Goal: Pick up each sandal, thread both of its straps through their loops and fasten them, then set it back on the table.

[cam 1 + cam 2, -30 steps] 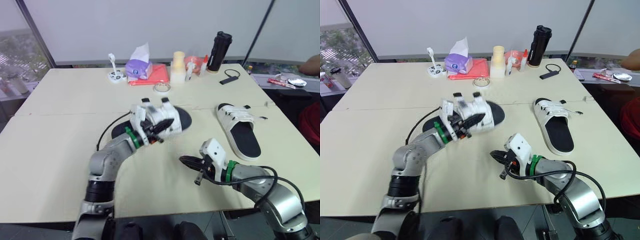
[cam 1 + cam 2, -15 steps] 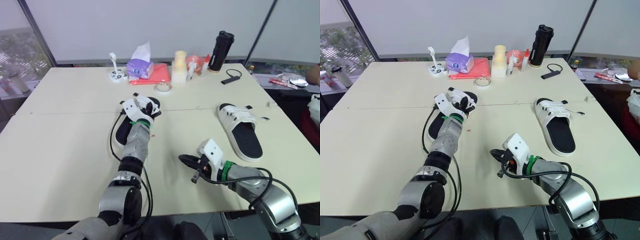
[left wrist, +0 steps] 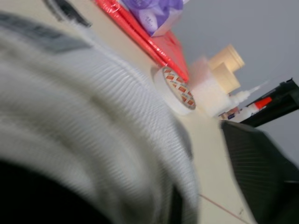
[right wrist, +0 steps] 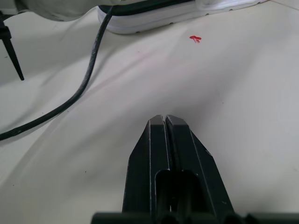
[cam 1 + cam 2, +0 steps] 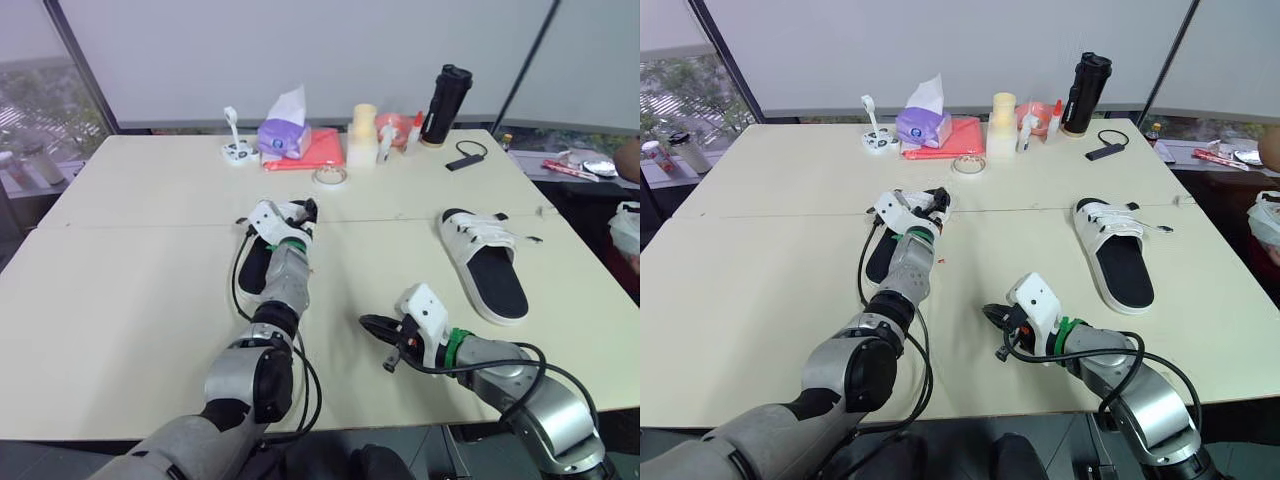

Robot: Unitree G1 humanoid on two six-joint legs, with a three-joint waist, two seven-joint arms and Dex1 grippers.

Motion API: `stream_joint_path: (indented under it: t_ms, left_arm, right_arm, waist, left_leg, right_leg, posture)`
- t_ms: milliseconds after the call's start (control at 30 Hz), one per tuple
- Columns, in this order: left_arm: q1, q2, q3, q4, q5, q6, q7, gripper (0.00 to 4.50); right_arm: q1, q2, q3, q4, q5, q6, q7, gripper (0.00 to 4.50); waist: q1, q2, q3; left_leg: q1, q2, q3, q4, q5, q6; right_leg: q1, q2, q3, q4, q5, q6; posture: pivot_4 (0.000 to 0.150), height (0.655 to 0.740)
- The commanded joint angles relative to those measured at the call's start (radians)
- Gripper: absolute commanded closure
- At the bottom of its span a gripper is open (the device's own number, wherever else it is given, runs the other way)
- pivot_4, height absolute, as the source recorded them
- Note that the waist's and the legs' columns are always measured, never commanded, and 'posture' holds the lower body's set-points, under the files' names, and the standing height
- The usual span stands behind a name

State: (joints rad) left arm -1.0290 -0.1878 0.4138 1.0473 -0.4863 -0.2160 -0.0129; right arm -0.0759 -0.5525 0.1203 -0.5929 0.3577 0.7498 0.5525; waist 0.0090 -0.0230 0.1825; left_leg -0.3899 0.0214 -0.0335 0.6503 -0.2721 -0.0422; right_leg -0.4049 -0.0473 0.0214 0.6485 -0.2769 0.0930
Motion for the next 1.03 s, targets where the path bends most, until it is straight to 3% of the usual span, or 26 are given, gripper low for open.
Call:
stream_joint_path:
  t_ms: [33, 233, 367, 467, 767, 933, 1033]
  left_arm:
    - [0.084, -0.008, -0.037, -0.123, 0.009, 0.107, -0.008, 0.06]
    - [0.446, 0.084, -0.273, -0.778, 0.034, 0.565, -0.046, 0.06]
    - [0.631, 0.23, -0.361, -1.101, 0.033, 0.791, -0.085, 0.06]
    - [0.761, 0.396, -0.401, -1.317, 0.002, 0.902, -0.204, 0.06]
    - [0.964, 0.711, -0.384, -1.571, -0.095, 0.953, -0.507, 0.06]
    - [1.044, 0.797, -0.359, -1.598, -0.138, 0.948, -0.614, 0.06]
    - [1.079, 0.789, -0.336, -1.588, -0.18, 0.962, -0.628, 0.06]
  right_arm:
    - [-0.002, -0.001, 0.004, 0.005, -0.009, -0.033, 0.007, 4.5]
    - [0.003, 0.0, -0.029, 0.049, -0.005, -0.064, 0.017, 4.5]
    - [0.01, 0.003, -0.063, 0.073, 0.013, -0.078, 0.028, 4.5]
    - [0.013, 0.008, -0.126, 0.101, 0.055, -0.077, 0.041, 4.5]
    - [0.064, -0.034, -0.297, 0.14, 0.168, -0.053, 0.105, 4.5]
    - [0.112, -0.063, -0.326, 0.159, 0.17, -0.078, 0.128, 4.5]
    - [0.141, -0.053, -0.309, 0.166, 0.147, -0.107, 0.12, 4.5]
  waist:
    - [-0.006, 0.001, 0.0]
    - [-0.026, 0.003, -0.002]
    - [-0.022, 0.003, -0.002]
    - [-0.025, 0.004, -0.002]
    - [-0.019, 0.004, -0.002]
    - [-0.02, 0.004, -0.002]
    - [-0.02, 0.005, -0.002]
  left_leg:
    - [0.0, 0.0, 0.0, 0.0, 0.0, 0.0]
    - [0.002, 0.001, 0.0, -0.002, 0.0, 0.0]
    - [0.003, 0.001, 0.0, -0.002, 0.0, -0.001]
    - [0.003, 0.001, 0.0, -0.001, 0.0, -0.001]
    - [0.002, 0.001, 0.001, -0.001, 0.0, -0.001]
    - [0.002, 0.002, 0.001, -0.001, 0.0, -0.001]
    - [0.002, 0.002, 0.001, -0.001, 0.0, -0.001]
  right_leg:
    - [0.0, 0.0, 0.0, 0.0, 0.0, 0.0]
    - [0.0, 0.0, 0.003, 0.001, 0.0, 0.0]
    - [0.0, 0.001, 0.004, 0.003, 0.0, 0.0]
    - [0.0, 0.001, 0.004, 0.003, 0.0, -0.001]
    - [0.0, 0.0, 0.004, 0.002, 0.0, -0.002]
    - [0.0, 0.001, 0.004, 0.002, 0.0, -0.002]
    - [0.0, 0.001, 0.004, 0.001, -0.001, -0.004]
  posture:
    - [0.15, 0.74]
    - [0.15, 0.74]
    - [0.15, 0.74]
    - [0.15, 0.74]
    - [0.15, 0.74]
    - [0.15, 0.74]
    - [0.15, 0.74]
